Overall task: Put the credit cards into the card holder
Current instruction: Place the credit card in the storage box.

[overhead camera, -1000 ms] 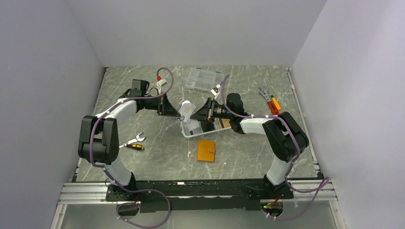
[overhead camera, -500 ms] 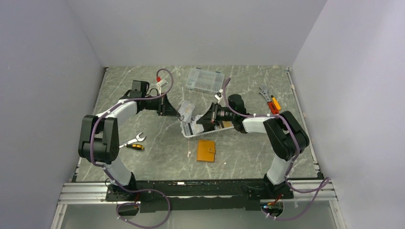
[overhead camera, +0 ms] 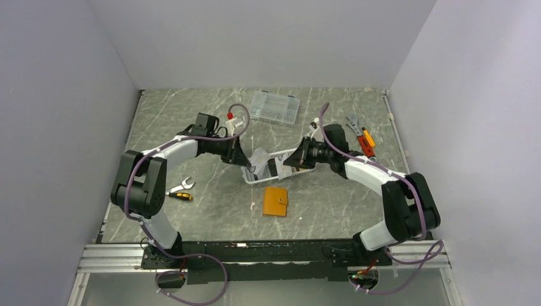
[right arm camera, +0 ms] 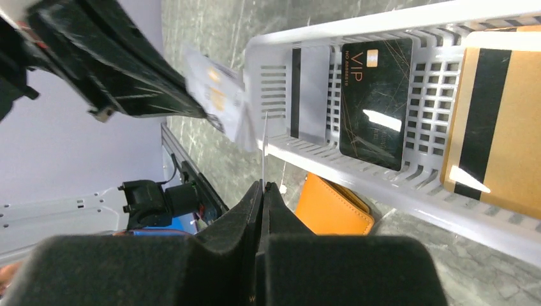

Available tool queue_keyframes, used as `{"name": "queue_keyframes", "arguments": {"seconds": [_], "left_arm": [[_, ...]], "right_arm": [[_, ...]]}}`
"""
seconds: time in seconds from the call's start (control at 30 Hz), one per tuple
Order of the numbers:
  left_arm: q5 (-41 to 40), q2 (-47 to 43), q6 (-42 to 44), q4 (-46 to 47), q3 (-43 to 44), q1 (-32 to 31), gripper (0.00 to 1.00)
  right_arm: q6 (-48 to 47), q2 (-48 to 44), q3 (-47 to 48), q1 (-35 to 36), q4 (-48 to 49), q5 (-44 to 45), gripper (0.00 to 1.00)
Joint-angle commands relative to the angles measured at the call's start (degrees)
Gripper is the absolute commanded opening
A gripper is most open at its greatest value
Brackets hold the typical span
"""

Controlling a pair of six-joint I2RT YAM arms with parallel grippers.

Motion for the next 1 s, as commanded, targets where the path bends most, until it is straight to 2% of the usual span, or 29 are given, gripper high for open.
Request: {"name": "queue_keyframes", "arguments": {"seconds": [0.0,0.3,0.6,0.63,0.8,0.9,0.97], "left_arm": [[-5.0,0.1,-0.6,-0.7,-1.6,-2.0,0.0],[-14.2,-4.3,-2.0,0.9,-6.1,-2.0,0.0],[-12.1,0.5,-4.7,-0.4,-2.2,-1.6,0.0],[-12.3,1.0,-4.8,-0.9,-2.0,-1.6,0.02],[-13.5,0.0,-5.2,-1.1,-2.6,-1.0,0.22],[-14.3,-1.8,-5.2,-1.1,-2.9,-0.3,0.29],[-14.8,-3.0,-5.3,-0.7,-3.4,-0.1,0.37]], "right_arm": [[-1.5,-3.7,-1.4,-0.5,-2.1,2.1,0.0],[0.3,-3.3,-2.5,-0.8,1.5,1.3,0.0],[1.9,-2.8,-3.5,-0.8,3.5,1.3,0.0],[1.9,-3.1,-3.5,-0.8,3.4,1.4,0.0],[1.9,-3.1,-3.4,-0.9,2.9,1.6,0.0],[2.1,-2.8,-3.3,-0.8,3.1,1.6,0.0],[2.1,-2.7,-3.3,-0.9,3.1,1.7,0.0]]}}
